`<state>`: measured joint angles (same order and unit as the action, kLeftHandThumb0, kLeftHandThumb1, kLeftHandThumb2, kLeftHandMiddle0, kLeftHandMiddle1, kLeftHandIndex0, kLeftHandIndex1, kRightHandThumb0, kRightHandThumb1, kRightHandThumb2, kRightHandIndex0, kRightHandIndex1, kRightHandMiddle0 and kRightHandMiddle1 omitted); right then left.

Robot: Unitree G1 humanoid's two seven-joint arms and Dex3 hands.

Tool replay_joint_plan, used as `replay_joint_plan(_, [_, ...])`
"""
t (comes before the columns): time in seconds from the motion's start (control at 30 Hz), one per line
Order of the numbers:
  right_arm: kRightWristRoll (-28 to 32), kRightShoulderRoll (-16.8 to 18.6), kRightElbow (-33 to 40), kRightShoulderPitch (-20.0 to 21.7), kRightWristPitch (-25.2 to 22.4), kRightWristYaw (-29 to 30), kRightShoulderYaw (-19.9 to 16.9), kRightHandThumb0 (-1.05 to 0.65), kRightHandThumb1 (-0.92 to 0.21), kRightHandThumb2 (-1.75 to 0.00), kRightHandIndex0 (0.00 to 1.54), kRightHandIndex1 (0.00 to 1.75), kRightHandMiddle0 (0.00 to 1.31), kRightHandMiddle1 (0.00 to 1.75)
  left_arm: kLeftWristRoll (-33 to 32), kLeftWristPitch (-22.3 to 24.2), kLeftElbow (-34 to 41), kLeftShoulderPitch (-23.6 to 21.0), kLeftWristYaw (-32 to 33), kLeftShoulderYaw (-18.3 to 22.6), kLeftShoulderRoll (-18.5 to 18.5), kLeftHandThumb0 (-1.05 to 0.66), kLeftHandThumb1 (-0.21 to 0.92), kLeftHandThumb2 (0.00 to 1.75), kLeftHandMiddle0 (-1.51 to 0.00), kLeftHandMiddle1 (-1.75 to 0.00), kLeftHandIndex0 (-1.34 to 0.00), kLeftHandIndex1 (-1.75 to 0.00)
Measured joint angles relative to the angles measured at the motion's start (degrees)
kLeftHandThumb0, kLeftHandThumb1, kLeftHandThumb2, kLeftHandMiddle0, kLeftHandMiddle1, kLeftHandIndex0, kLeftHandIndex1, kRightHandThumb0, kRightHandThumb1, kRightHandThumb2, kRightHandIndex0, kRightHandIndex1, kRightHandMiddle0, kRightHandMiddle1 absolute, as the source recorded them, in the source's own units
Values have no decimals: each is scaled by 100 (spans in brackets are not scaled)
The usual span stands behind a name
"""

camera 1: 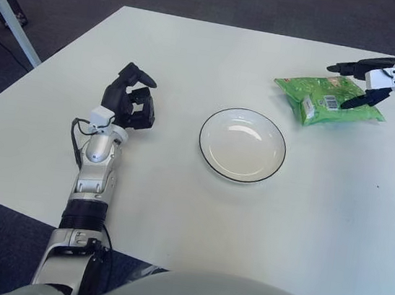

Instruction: Put the snack into the plate.

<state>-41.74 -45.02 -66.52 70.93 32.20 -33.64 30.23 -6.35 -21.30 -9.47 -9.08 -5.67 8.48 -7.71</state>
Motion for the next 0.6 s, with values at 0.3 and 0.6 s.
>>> replay_joint_plan(0.3, [-105,462,-388,-62,-311,280,260,-105,-92,-50,0,0,0,0,1,-12,16,3,0,-7,0,-44,43,117,-110,-175,-52,-175])
replay_joint_plan(0.6, [-201,740,-609,-267,-513,848,378,-104,-92,-43,0,0,0,0,29,-64,37,3,39,-43,1,-44,43,117,-111,-175,-52,-175])
